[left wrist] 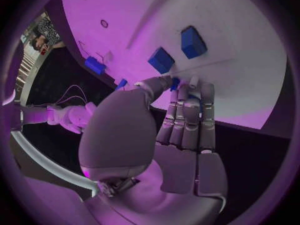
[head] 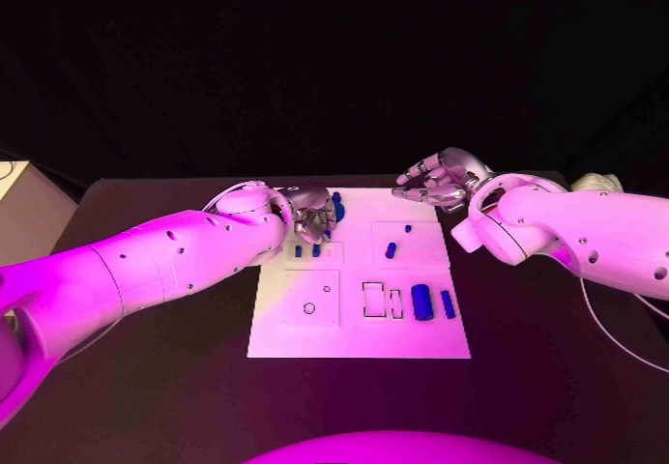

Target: Assemble the parts on the task board

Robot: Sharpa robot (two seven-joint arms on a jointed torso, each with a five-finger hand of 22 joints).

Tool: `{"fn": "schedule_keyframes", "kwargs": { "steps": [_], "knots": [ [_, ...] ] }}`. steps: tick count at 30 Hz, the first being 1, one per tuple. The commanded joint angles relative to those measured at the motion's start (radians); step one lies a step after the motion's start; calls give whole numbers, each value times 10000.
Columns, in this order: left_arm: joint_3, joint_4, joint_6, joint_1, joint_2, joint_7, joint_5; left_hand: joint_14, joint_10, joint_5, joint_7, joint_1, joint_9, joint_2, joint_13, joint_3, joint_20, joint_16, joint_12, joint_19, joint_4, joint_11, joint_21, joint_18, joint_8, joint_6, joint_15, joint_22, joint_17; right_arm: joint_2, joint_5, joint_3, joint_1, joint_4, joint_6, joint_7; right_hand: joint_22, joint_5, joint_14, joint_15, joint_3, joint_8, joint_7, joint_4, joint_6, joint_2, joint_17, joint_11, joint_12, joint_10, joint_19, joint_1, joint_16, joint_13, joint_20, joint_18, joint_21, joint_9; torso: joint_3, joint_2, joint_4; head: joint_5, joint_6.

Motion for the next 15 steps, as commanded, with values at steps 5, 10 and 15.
{"fn": "schedule_keyframes", "kwargs": {
  "steps": [5,10,15],
  "knots": [
    [-27,37,409,-45,42,82,110,-6,84,-61,48,-51,22,67,-97,10,10,77,-182,-23,-83,68,18,139,10,168,72,9,-55,17,-116,1,-10,-9,88,84,2216,41,890,37,47,19,3,-2,62,36,2013,-1,-10,-17,757,-21,-42,1496,26,95,-34,-12,-1,-1,-1,-12,-21],
    [-27,24,417,-45,42,-18,106,299,521,-93,49,88,106,271,-118,76,-43,269,-224,233,-213,-55,231,108,120,580,-28,250,282,22,-121,1,-16,-12,99,77,2216,41,890,37,47,19,3,-2,62,36,2013,-1,-10,-17,757,-21,-42,1496,26,95,-34,-12,-1,-6,4,-19,-27],
    [-28,-5,392,-45,38,-85,16,581,909,-154,16,250,161,466,-72,136,-141,411,-173,497,-378,-184,473,64,152,808,-146,517,561,20,-125,1,-19,-12,102,75,2216,41,890,37,47,19,3,-2,62,36,2013,-1,-10,-17,757,-21,-42,1496,26,95,-34,-12,-2,-6,4,-26,-39]
  ]
}}
